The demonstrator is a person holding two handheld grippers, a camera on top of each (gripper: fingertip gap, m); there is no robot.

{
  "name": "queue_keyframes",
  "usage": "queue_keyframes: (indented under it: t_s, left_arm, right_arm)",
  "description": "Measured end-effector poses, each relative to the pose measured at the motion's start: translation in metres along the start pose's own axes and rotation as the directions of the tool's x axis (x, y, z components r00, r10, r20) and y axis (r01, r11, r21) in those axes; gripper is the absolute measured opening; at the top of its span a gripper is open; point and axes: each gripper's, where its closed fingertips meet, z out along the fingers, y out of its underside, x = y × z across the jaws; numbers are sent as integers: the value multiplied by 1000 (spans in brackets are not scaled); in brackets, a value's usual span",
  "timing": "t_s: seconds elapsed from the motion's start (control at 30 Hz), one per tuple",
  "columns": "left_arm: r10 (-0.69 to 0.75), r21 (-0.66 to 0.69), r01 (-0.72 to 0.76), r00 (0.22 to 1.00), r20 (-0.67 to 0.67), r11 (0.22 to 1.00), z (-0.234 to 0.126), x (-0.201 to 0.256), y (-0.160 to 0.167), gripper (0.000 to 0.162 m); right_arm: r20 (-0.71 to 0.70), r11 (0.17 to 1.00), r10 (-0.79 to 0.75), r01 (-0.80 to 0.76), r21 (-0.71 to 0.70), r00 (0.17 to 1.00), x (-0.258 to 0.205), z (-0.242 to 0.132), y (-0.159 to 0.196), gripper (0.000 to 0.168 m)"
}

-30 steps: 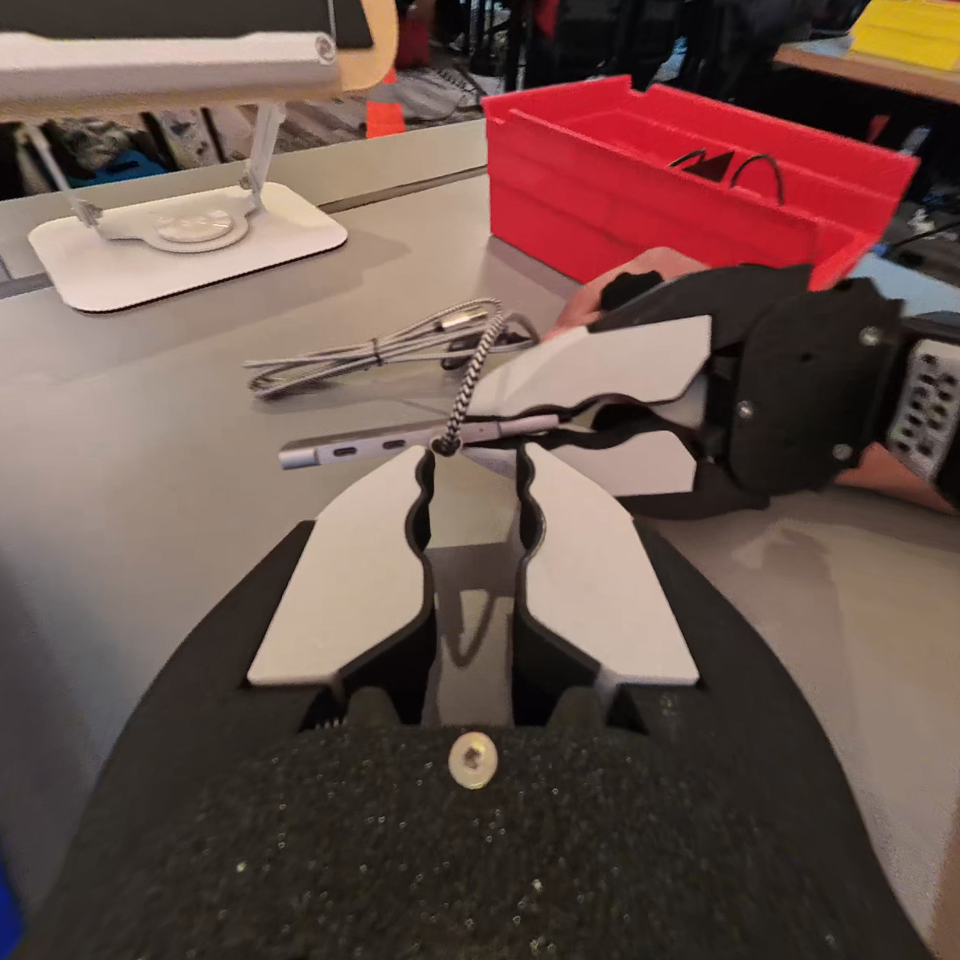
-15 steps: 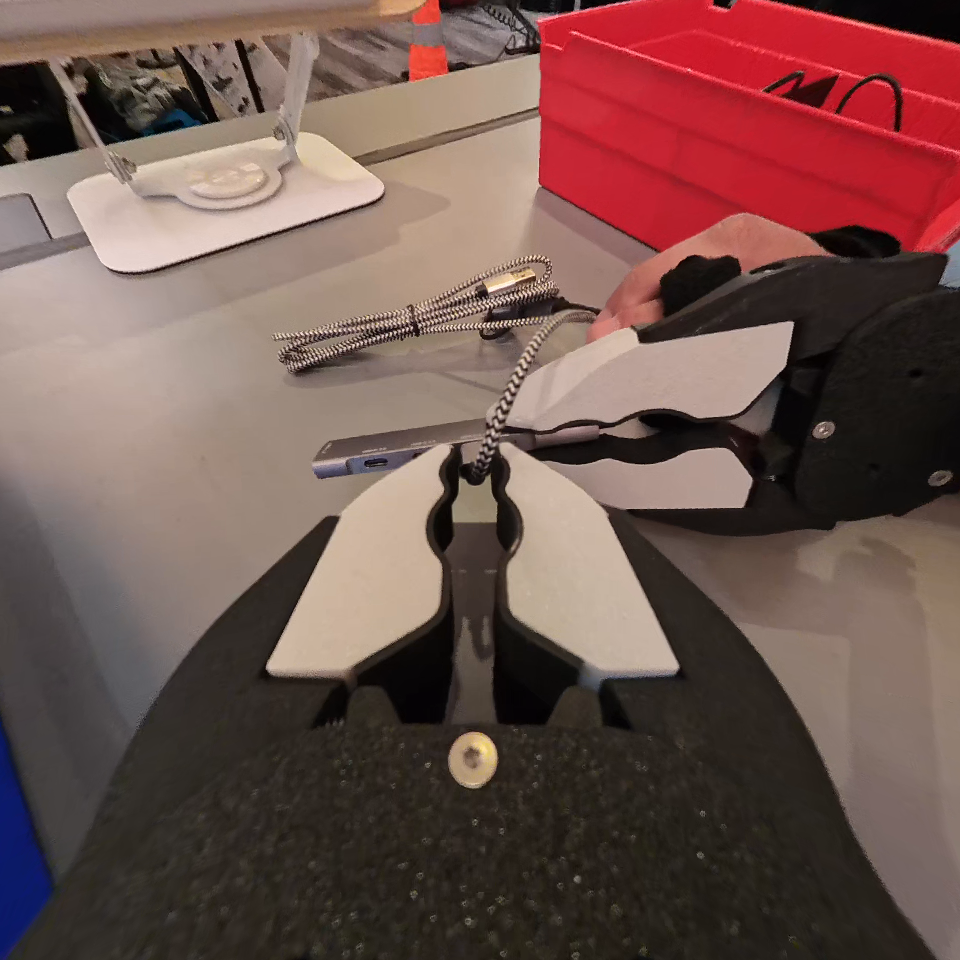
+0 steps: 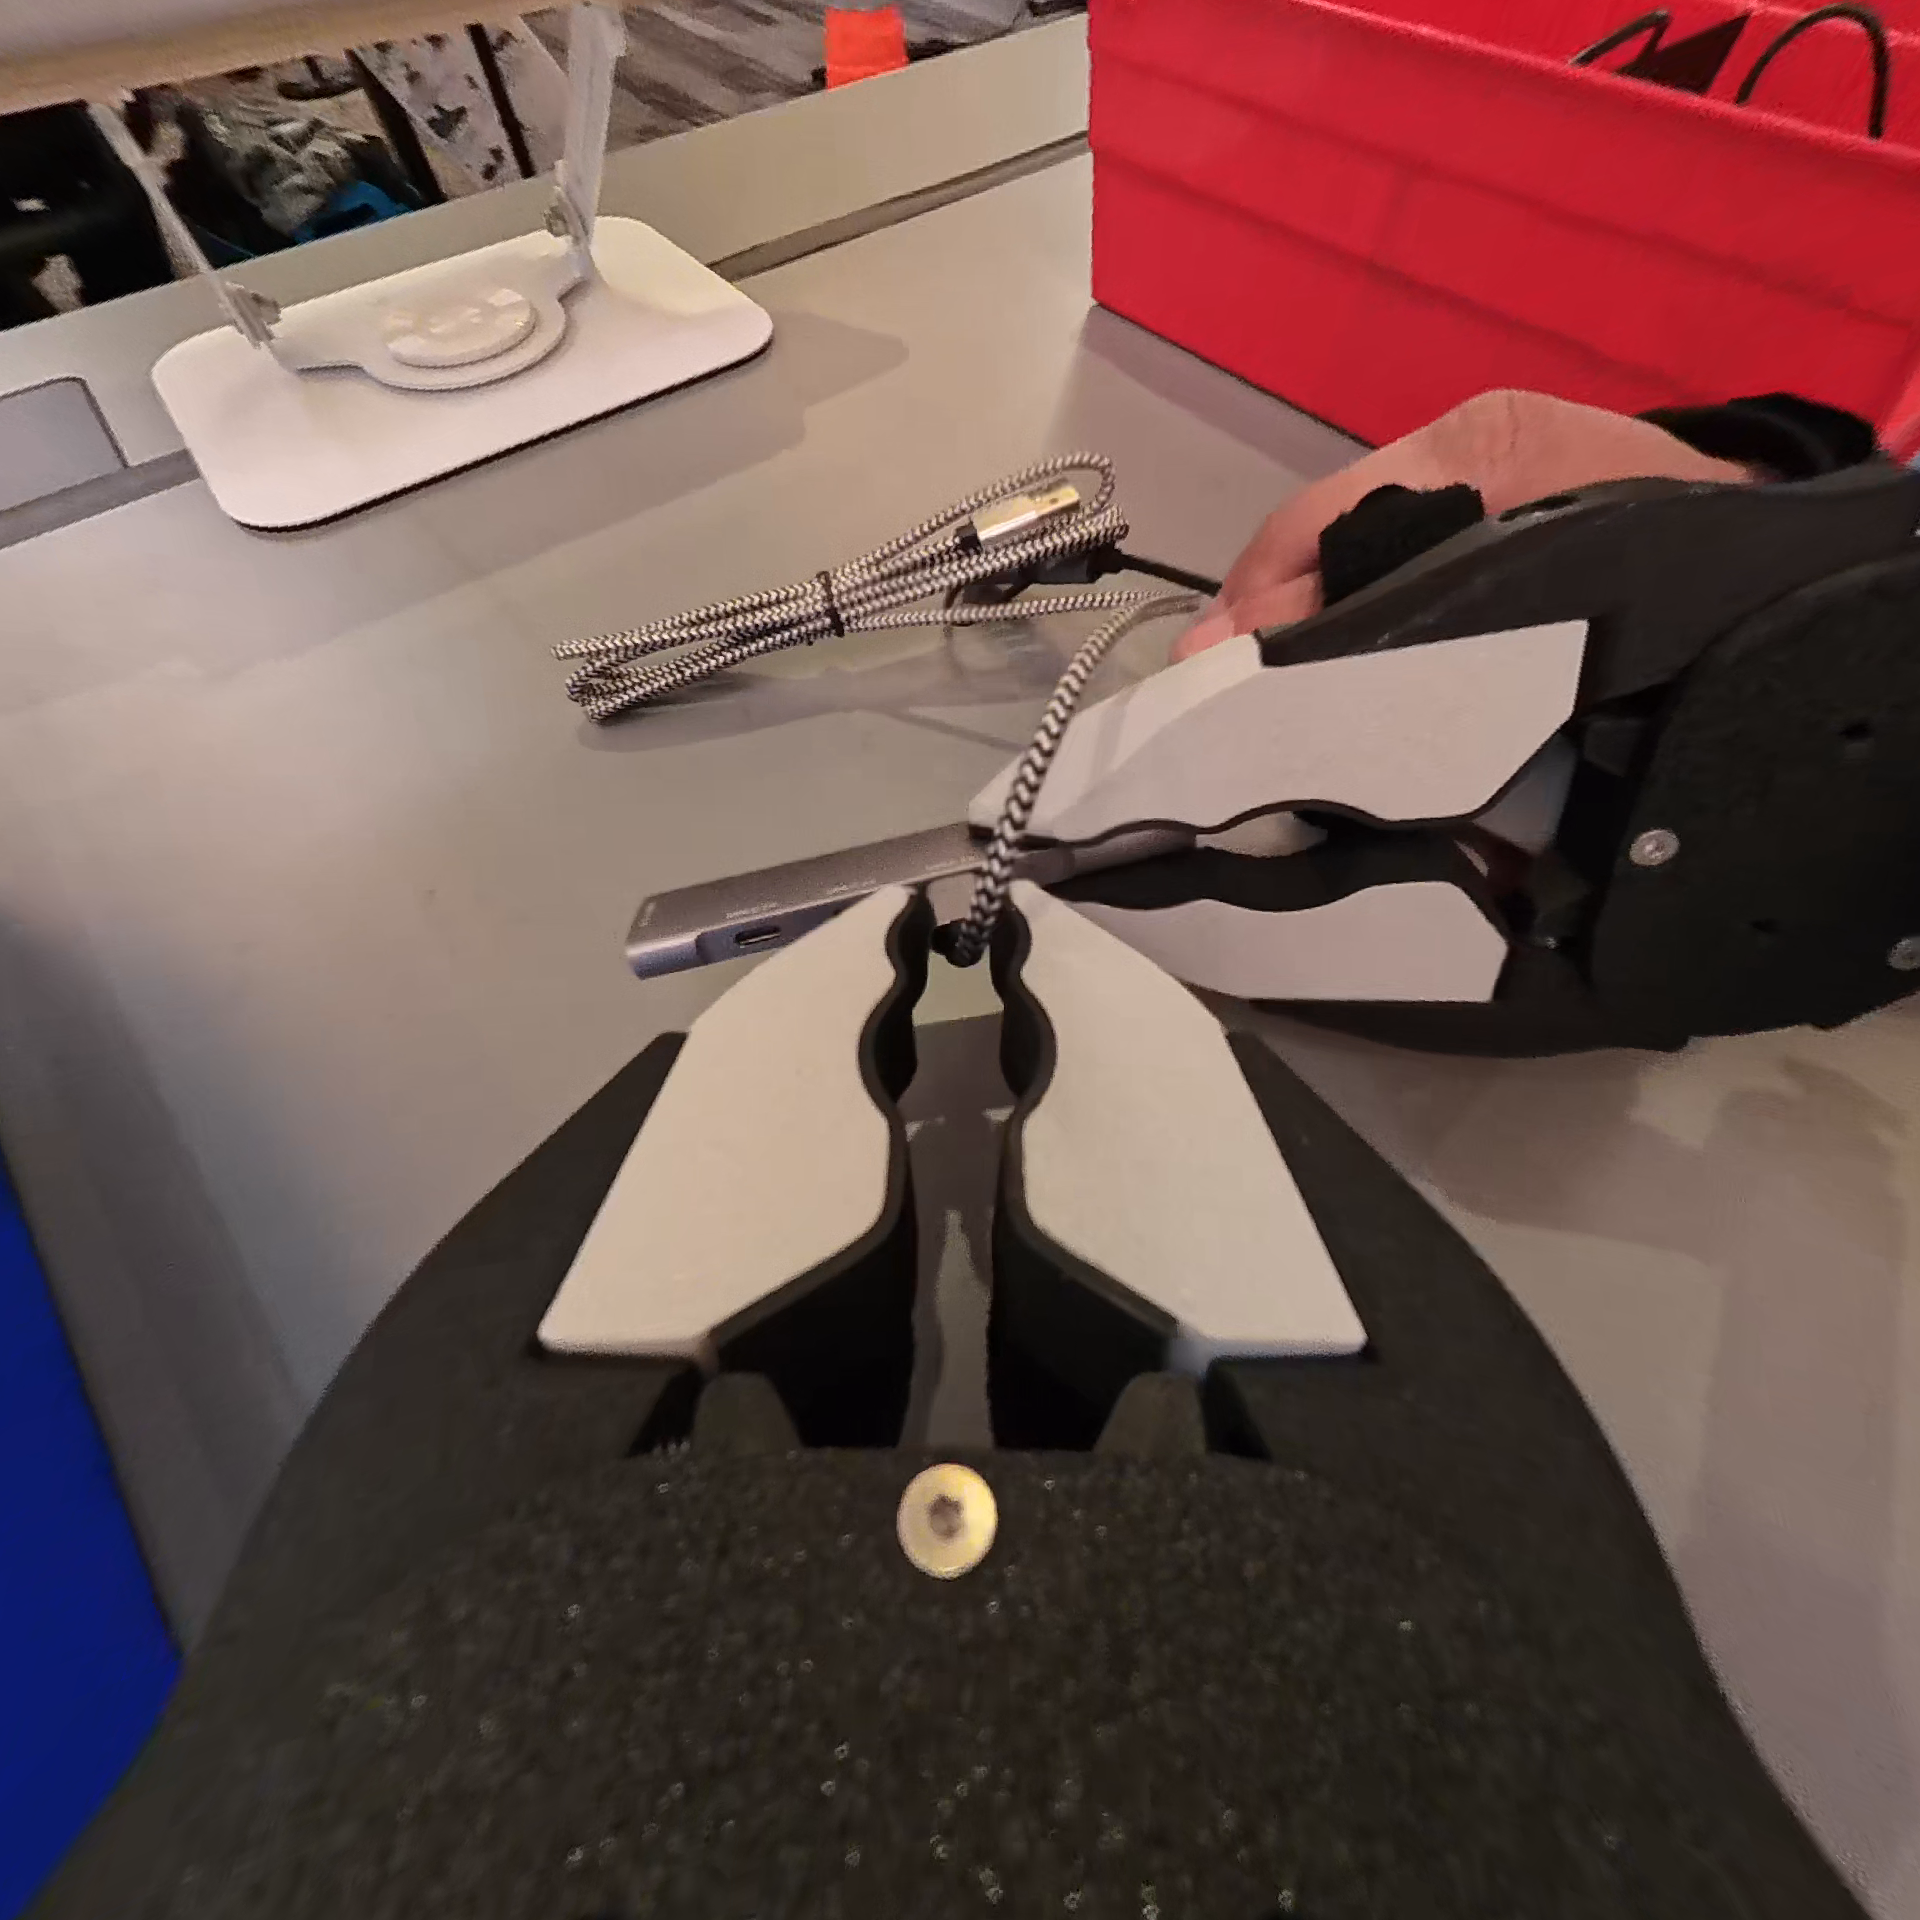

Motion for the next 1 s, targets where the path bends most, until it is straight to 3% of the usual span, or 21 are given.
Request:
queue_keyframes:
  t_s: [0.2, 0.53, 0.77, 1.0]
  left_arm:
    - [-83, 19, 86, 989, -125, 996, -6, 2, -9, 11]
    - [-135, 0, 137, 978, -161, 991, -6, -2, -4, 11]
    - [-128, -22, 128, 934, -334, 992, -11, 7, 2, 11]
    - [-130, -34, 126, 975, -182, 991, -11, -18, 3, 11]
  right_arm:
    - [-164, 987, -104, 122, 106, 981, 9, -7, -11, 13]
    - [-64, 987, -26, 36, 159, 998, -1, -9, -12, 21]
    - [26, 969, 30, -36, 246, 999, -9, -14, -22, 28]
    - [69, 958, 119, -133, 253, 990, -4, -14, -20, 33]
